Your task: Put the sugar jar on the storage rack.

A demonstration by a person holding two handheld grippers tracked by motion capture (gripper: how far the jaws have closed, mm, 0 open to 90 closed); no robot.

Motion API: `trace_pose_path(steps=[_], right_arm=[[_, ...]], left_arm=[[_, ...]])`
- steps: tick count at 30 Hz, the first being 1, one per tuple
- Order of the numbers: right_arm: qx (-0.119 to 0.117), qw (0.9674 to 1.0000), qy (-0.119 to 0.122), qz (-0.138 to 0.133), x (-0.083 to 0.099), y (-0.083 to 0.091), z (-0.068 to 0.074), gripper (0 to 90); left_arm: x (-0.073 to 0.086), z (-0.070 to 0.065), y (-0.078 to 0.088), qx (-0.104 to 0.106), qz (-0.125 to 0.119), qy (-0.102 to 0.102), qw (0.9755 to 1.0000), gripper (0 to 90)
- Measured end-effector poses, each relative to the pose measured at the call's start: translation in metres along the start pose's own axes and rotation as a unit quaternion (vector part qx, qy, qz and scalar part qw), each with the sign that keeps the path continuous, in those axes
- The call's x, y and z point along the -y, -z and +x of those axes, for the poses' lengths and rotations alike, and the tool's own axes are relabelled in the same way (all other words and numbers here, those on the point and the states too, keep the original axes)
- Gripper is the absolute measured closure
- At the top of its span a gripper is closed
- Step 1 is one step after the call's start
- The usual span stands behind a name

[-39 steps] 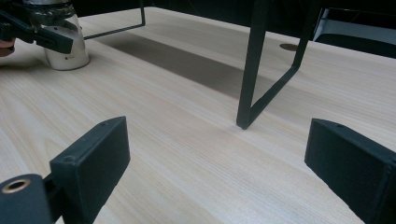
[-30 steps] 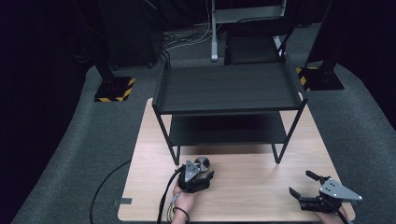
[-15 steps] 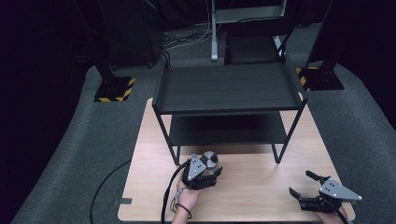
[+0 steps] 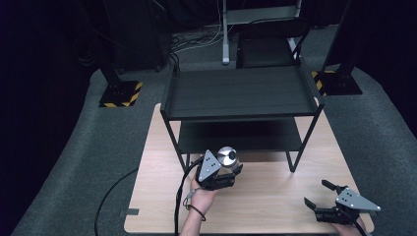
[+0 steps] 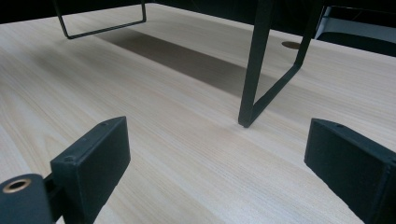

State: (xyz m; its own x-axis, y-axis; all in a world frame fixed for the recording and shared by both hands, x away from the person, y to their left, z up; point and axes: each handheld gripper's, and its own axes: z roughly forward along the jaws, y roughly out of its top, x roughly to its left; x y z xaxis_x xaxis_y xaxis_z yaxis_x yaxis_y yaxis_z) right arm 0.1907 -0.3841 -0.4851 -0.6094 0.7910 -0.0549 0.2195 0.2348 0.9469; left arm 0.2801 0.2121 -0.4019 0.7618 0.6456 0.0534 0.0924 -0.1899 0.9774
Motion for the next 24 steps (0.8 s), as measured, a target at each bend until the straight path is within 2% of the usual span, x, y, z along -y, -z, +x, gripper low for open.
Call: trace_pose_path(steps=[6,11,15,21,24], right_arm=[[-0.001,1.0000,0.001,0.001,0.000,0.000,0.000,5.9],[-0.002,1.0000,0.001,0.002,0.000,-0.001,0.000,5.9],[-0.003,1.0000,0.001,0.001,0.000,-0.001,0.000,5.9],[-0.003,1.0000,0.001,0.003,-0.001,-0.001,0.000,5.9],[-0.003,1.0000,0.001,0.003,-0.001,-0.001,0.000,5.9]], left_arm=[[-0.012,0.005,-0.010,-0.007,-0.010,0.008,0.9999,31.3],[-0.022,0.007,-0.020,-0.032,-0.006,0.018,0.9993,31.3],[-0.026,0.008,-0.028,-0.054,-0.008,0.034,0.9979,31.3],[-0.033,0.009,-0.043,-0.076,0.006,0.054,0.9956,31.2],[-0.039,0.008,-0.049,-0.084,0.015,0.051,0.9950,31.2]])
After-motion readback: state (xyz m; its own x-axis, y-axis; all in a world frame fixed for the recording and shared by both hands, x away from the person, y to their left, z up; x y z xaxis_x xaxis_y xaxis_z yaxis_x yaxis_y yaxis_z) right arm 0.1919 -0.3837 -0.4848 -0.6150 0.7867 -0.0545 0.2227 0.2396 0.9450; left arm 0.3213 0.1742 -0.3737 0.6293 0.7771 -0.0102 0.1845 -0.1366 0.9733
